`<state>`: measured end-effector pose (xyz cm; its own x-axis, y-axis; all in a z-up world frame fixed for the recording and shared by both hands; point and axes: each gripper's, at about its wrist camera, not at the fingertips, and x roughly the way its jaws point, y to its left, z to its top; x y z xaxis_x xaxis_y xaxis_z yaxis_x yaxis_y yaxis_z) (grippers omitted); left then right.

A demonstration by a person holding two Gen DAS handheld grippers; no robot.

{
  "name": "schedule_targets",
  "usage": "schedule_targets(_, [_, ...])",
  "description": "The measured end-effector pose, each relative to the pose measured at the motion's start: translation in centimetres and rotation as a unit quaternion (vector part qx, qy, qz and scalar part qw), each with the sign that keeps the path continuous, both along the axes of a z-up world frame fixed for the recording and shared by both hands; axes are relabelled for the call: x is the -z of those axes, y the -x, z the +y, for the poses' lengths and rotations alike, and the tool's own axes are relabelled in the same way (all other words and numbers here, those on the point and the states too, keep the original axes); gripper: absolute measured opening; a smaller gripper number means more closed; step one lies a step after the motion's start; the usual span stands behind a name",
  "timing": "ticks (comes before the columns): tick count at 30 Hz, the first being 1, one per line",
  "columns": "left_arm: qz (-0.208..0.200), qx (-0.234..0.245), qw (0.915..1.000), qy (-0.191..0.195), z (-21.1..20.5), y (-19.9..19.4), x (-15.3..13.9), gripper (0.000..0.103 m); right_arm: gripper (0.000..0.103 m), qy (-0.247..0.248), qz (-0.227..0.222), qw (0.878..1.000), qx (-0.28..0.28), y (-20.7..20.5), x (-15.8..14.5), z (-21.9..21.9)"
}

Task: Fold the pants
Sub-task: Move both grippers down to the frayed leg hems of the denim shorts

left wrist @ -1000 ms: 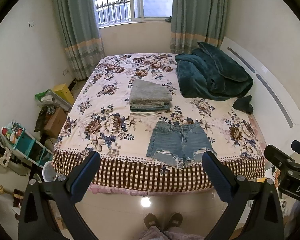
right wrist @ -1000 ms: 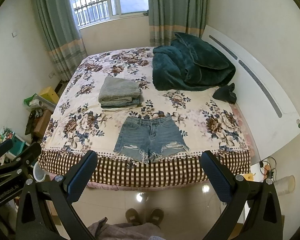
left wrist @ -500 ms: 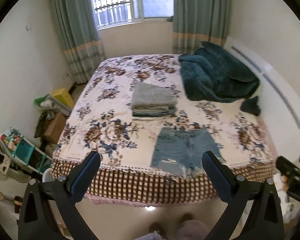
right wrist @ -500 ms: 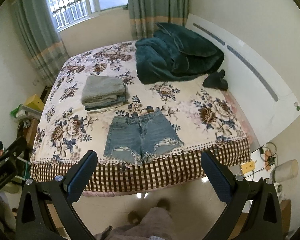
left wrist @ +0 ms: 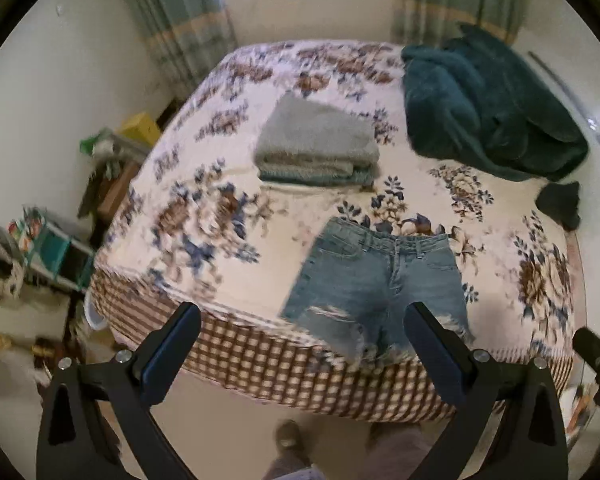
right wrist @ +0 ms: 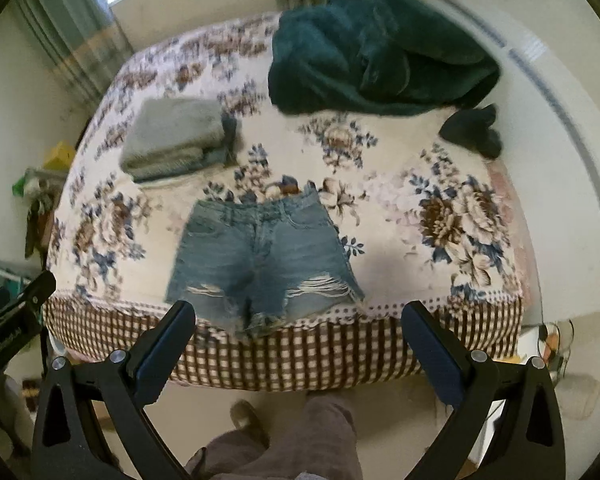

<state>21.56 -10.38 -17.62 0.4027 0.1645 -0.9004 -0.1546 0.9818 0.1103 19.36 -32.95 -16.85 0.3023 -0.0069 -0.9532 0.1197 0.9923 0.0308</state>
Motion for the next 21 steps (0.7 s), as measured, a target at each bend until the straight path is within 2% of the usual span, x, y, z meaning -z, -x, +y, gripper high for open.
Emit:
schedule_targets(7, [0.059,-0.016,0.9980,-0.015,-8.0,-7.6,10.9,0.103,0.103,-0.013,0.077,0.996,-0.032,-11.6,11.9,-8.8])
schedule_targets(11, [0.106,-0.017,0.9942,0.000,-12.1,-10.2,18.3,0.103,0.103,-0.010,0.119,0.992,-0.036,-16.7,19.8,-13.5])
schedule_targets(15, [0.157,-0.007,0.9873,0.024,-16.7,-11.1,25.5,0.103,0.103,-0.030,0.153,0.987,-0.025,-18.8,26.8,-16.6])
schedule_targets(20, [0.209,0.008,0.9762,0.056,-22.4,-10.0,33.3,0.103,0.103,-0.070,0.176,0.982,-0.008,-20.5,32.8,-18.9])
schedule_targets(21, [0.214,0.007,0.9745,0.066,-23.4,-9.6,34.5,0.103,0.100,-0.074,0.176,0.982,-0.008,-20.9,33.8,-19.2])
